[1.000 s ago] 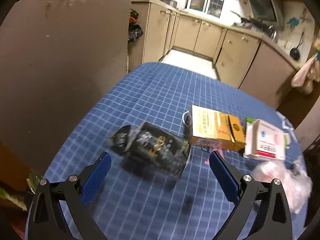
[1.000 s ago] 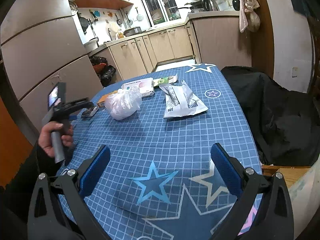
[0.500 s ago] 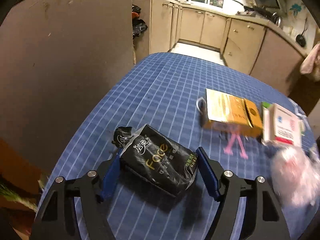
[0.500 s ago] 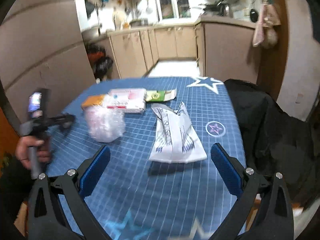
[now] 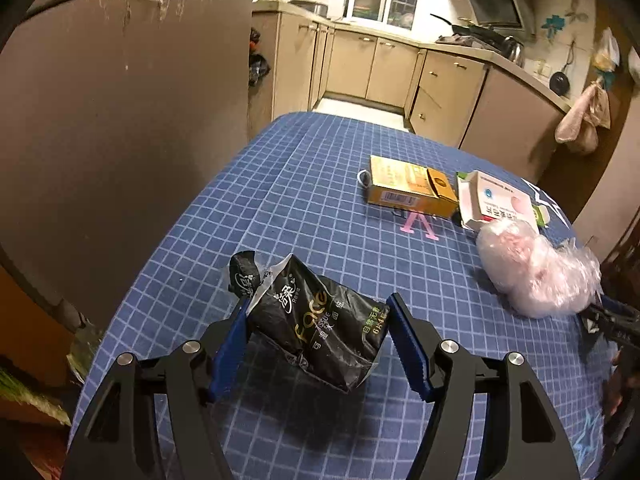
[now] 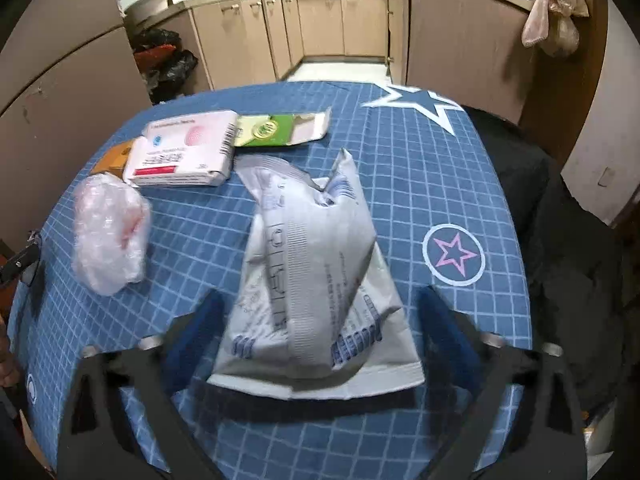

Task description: Collect trash

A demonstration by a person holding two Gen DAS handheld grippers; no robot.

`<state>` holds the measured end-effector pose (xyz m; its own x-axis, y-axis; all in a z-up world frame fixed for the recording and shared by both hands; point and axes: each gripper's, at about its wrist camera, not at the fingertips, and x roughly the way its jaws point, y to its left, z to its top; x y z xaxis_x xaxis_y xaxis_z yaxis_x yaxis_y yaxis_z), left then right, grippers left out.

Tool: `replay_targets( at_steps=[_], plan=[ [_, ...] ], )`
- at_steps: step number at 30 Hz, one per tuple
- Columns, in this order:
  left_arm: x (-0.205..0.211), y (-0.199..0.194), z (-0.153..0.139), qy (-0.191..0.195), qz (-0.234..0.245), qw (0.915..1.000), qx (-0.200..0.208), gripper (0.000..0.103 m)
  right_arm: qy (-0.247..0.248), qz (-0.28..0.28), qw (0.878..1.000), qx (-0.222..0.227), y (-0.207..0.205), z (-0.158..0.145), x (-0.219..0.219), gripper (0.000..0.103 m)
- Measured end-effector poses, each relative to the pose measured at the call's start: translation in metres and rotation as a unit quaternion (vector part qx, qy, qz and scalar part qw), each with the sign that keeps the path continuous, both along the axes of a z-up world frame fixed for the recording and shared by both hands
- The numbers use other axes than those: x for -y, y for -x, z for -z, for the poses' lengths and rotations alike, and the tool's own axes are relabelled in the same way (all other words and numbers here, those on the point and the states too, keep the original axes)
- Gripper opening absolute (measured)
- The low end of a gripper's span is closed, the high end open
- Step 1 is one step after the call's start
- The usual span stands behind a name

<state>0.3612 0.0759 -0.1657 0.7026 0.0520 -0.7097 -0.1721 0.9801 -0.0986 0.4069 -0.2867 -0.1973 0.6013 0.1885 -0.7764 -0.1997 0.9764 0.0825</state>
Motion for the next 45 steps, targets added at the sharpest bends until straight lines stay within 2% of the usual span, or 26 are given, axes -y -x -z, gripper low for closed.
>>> replay_targets(
  at_steps=[1, 3, 6, 9, 17, 24, 29, 36, 45],
  plan=[
    [0.002, 0.002, -0.001, -0.002, 0.002, 1.0000, 0.003, 0.068, 0.007, 0.001, 1.000, 0.002, 0.004, 0.001, -0.002, 0.077],
    [0.006, 0.010, -0.002, -0.007, 0.009, 0.9999, 0.010, 0.068, 0.010, -0.001, 1.000, 0.010, 0.013, 0.000, -0.004, 0.060],
    [0.012, 0.020, -0.008, -0.010, 0.020, 0.9994, 0.027, 0.068, 0.006, 0.004, 1.000, 0.031, 0.032, -0.005, -0.007, 0.043],
    [0.018, 0.030, -0.016, -0.016, 0.030, 0.9984, 0.046, 0.068, -0.016, 0.011, 0.999, 0.032, 0.050, -0.010, -0.008, 0.038],
    [0.050, 0.057, -0.034, -0.039, 0.078, 0.9929, 0.080, 0.068, -0.072, 0.016, 0.996, 0.055, 0.128, -0.025, -0.024, 0.036],
    [0.072, 0.076, -0.036, -0.034, 0.117, 0.9890, 0.084, 0.068, -0.108, 0.002, 0.991, 0.075, 0.183, -0.045, -0.033, 0.036],
    [0.076, 0.095, -0.039, -0.008, 0.144, 0.9855, 0.089, 0.068, -0.124, 0.014, 0.989, 0.082, 0.206, -0.053, -0.022, 0.036],
    [0.075, 0.119, -0.052, 0.010, 0.174, 0.9786, 0.109, 0.068, -0.134, 0.017, 0.987, 0.089, 0.221, -0.053, -0.020, 0.036],
    [0.101, 0.141, -0.065, -0.017, 0.201, 0.9719, 0.120, 0.068, -0.137, 0.011, 0.985, 0.104, 0.235, -0.057, -0.018, 0.036]
  ],
)
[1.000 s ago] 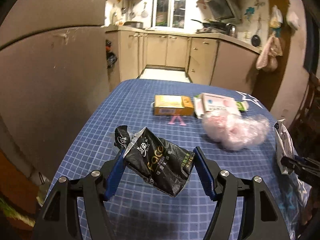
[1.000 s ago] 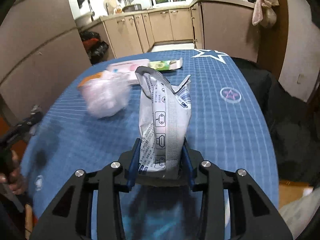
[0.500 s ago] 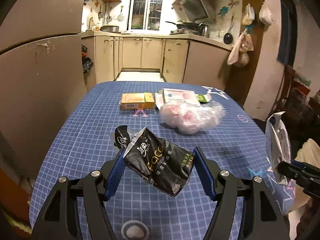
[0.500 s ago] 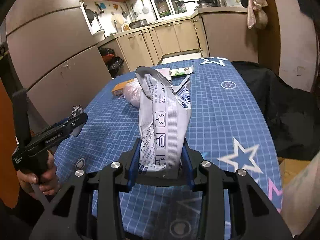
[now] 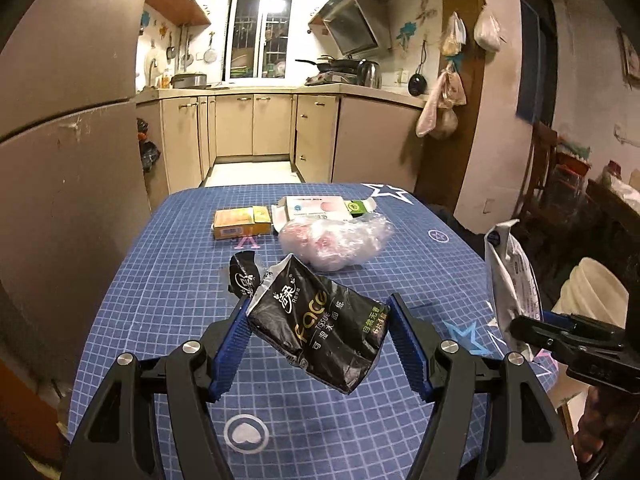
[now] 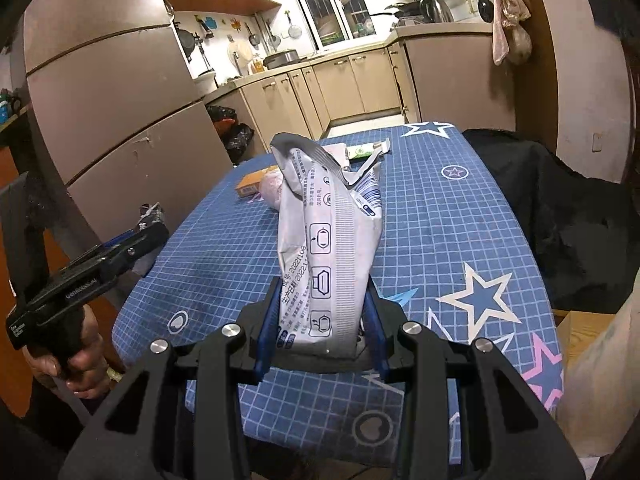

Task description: Collect trash

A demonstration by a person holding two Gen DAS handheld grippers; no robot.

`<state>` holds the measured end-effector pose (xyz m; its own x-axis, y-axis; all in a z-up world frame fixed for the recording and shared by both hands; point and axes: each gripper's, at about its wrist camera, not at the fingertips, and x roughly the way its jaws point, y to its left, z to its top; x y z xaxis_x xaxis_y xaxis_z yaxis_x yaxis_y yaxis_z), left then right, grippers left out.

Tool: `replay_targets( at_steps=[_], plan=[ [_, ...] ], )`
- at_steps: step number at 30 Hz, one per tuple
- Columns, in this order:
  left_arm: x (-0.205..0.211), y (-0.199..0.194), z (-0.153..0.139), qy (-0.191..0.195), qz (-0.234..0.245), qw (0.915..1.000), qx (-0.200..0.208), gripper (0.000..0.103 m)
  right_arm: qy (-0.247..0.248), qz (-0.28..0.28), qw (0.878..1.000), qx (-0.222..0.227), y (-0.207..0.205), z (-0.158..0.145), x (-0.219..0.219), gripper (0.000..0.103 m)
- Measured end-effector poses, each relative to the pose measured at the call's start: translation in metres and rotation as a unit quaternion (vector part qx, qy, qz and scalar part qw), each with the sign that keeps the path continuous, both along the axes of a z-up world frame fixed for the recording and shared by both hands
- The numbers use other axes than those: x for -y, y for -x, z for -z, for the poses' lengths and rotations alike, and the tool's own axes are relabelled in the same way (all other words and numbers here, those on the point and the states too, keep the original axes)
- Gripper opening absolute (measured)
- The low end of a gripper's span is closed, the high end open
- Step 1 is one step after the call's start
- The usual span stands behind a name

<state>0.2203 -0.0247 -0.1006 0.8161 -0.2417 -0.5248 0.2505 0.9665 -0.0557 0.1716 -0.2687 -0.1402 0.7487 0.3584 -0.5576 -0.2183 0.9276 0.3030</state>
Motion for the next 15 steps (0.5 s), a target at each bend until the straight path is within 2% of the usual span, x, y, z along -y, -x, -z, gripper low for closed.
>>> replay_targets(
  at_steps=[11, 15],
  plan=[
    [0.041, 0.010, 0.005, -0.050, 0.009, 0.9987, 0.000, 0.068, 0.001, 0.006, 1.000, 0.012, 0.019, -0.004, 0.002, 0.036],
    [0.046, 0.011, 0.006, -0.054, 0.008, 0.9985, -0.002, 0.068, 0.004, 0.006, 1.000, 0.019, 0.025, -0.007, 0.001, 0.036]
  ],
)
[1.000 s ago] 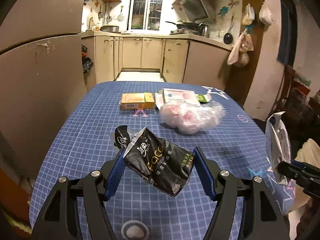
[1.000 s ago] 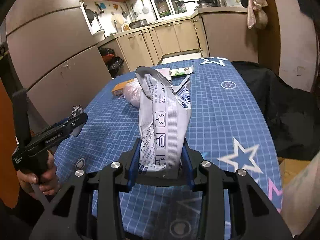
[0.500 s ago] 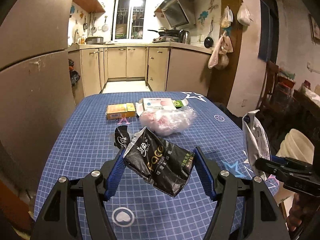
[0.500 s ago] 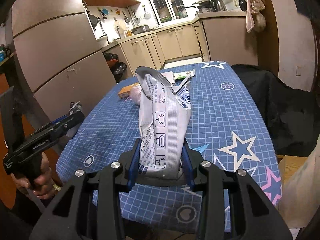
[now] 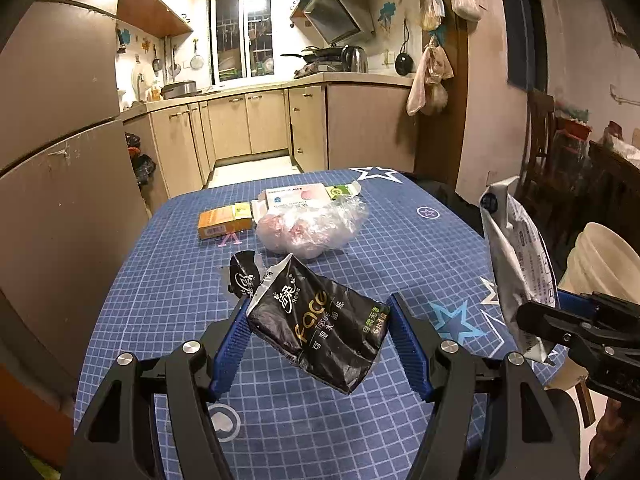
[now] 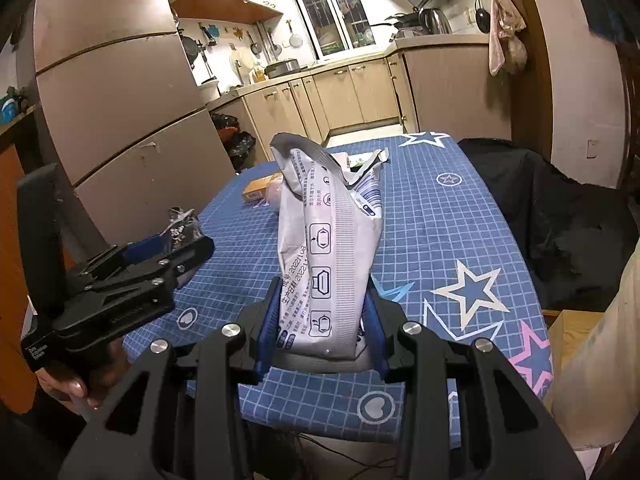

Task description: Collect trash

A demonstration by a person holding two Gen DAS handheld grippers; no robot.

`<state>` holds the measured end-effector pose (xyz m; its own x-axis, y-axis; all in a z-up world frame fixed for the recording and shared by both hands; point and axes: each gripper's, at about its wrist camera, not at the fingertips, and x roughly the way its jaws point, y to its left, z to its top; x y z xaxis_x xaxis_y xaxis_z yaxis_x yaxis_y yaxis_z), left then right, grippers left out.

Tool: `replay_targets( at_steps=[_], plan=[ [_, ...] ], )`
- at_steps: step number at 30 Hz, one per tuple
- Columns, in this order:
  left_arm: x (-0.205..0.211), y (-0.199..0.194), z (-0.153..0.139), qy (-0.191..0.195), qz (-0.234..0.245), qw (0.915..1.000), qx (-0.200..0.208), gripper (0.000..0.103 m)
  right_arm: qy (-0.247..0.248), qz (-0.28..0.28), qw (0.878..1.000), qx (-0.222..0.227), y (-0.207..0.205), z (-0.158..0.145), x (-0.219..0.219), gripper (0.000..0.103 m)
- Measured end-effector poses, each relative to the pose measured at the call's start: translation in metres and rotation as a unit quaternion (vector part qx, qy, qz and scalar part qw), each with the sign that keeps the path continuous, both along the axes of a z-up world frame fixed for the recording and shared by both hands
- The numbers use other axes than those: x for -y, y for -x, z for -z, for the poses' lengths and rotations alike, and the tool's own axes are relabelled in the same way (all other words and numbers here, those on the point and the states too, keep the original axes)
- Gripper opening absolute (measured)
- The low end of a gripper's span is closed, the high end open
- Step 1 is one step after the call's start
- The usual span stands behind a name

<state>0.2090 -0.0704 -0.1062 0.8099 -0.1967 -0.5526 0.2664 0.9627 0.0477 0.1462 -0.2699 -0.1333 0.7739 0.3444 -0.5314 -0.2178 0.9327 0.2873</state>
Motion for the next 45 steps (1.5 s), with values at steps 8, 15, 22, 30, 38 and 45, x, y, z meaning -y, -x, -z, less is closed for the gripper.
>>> replay_targets(
  at_steps=[8, 15, 22, 30, 38, 45],
  plan=[
    [0.001, 0.010, -0.007, -0.006, 0.000, 0.9999, 0.012, 0.068, 0.000, 0.006, 1.000, 0.005, 0.010, -0.001, 0.004, 0.036],
    [0.003, 0.018, -0.011, -0.013, -0.004, 0.9998, 0.018, 0.069, 0.001, 0.006, 1.000, 0.008, 0.014, -0.001, 0.004, 0.036],
    [0.010, 0.022, -0.014, -0.013, 0.003, 0.9997, 0.019, 0.069, 0.004, 0.014, 1.000, 0.018, 0.022, -0.007, 0.008, 0.037],
    [0.025, 0.023, -0.024, -0.016, 0.017, 0.9993, 0.028, 0.068, 0.008, 0.044, 0.998, 0.035, 0.035, -0.019, 0.028, 0.037],
    [0.057, 0.026, -0.035, -0.023, 0.045, 0.9977, 0.046, 0.069, 0.012, 0.092, 0.994, 0.054, 0.053, -0.030, 0.060, 0.037],
    [0.089, 0.030, -0.041, -0.032, 0.073, 0.9952, 0.056, 0.069, 0.008, 0.126, 0.990, 0.067, 0.066, -0.035, 0.084, 0.037]
  ],
)
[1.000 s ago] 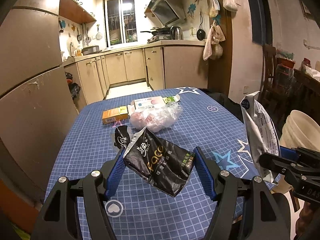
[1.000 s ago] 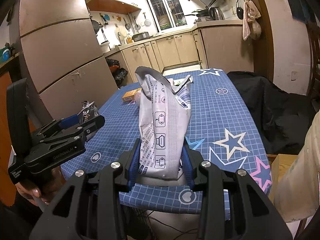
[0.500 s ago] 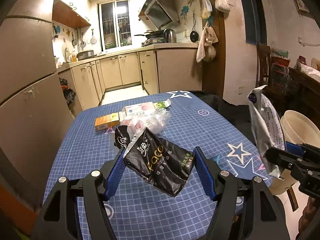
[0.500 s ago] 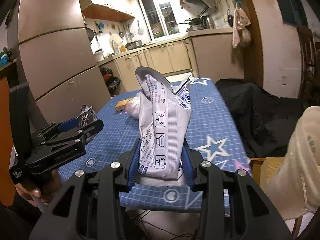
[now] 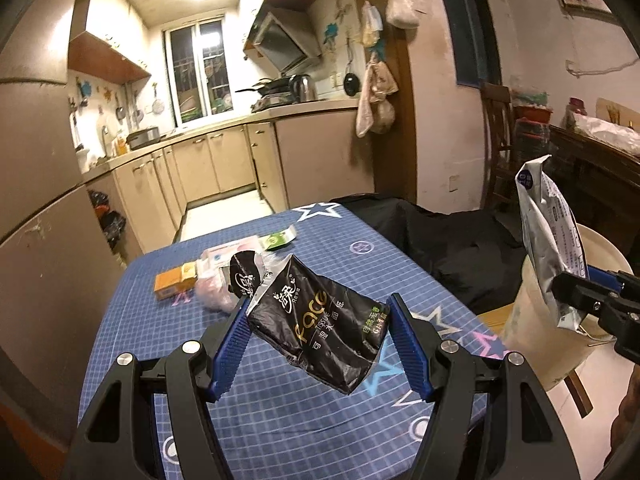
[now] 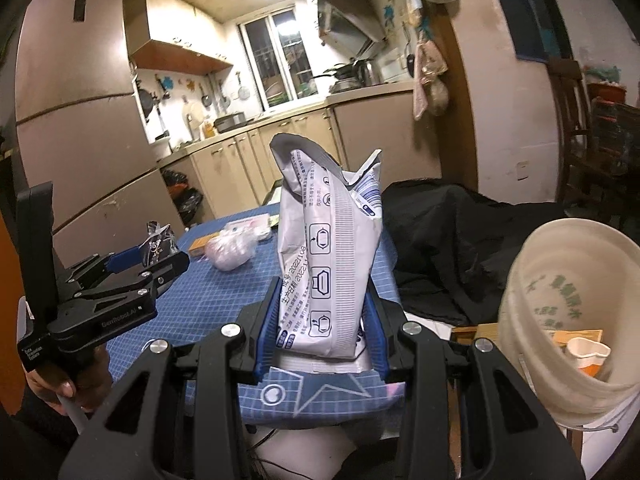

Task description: Collect trash

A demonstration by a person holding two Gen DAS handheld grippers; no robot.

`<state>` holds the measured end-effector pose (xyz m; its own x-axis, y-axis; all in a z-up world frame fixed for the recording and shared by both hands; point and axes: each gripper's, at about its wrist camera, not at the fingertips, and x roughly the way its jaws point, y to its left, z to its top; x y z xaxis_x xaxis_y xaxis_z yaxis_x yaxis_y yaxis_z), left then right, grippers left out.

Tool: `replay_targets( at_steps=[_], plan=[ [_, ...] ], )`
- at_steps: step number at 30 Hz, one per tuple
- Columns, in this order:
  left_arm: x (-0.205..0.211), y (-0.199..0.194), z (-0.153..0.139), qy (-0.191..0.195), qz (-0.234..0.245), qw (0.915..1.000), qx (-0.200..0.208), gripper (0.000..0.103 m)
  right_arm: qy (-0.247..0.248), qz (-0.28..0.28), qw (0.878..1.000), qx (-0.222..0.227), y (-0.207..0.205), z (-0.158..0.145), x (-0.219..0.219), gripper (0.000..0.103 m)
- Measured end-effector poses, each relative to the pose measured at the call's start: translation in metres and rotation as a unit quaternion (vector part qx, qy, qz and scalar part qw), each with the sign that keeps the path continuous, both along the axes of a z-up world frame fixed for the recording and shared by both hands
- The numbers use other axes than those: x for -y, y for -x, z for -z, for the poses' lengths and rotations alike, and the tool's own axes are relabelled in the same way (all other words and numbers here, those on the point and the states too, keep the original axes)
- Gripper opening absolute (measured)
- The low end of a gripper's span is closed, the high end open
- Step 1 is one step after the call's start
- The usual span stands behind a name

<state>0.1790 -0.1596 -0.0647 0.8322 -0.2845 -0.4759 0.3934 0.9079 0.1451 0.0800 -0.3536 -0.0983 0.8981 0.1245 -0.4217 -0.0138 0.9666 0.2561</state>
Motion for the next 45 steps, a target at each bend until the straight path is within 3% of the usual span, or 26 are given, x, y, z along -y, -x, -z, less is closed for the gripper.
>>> replay_targets(
  at_steps=[18, 27, 37, 45],
  plan=[
    [0.072, 0.010, -0.001, -0.026, 0.064, 0.9975, 0.010, 0.069, -0.010, 0.083, 0.996, 0.024, 0.036, 0.000, 0.065, 0.037],
    [0.132, 0.014, 0.010, -0.039, 0.127, 0.9911, 0.003, 0.069, -0.021, 0.152, 0.988, 0.025, 0.061, 0.010, 0.115, 0.037],
    [0.224, 0.018, 0.013, -0.028, 0.233, 0.9721, -0.006, 0.069, -0.010, 0.250, 0.968, 0.023, 0.097, 0.012, 0.175, 0.037],
    [0.299, 0.015, 0.016, 0.009, 0.319, 0.9473, -0.028, 0.069, 0.036, 0.278, 0.959, -0.026, 0.096, 0.023, 0.198, 0.037]
  ],
)
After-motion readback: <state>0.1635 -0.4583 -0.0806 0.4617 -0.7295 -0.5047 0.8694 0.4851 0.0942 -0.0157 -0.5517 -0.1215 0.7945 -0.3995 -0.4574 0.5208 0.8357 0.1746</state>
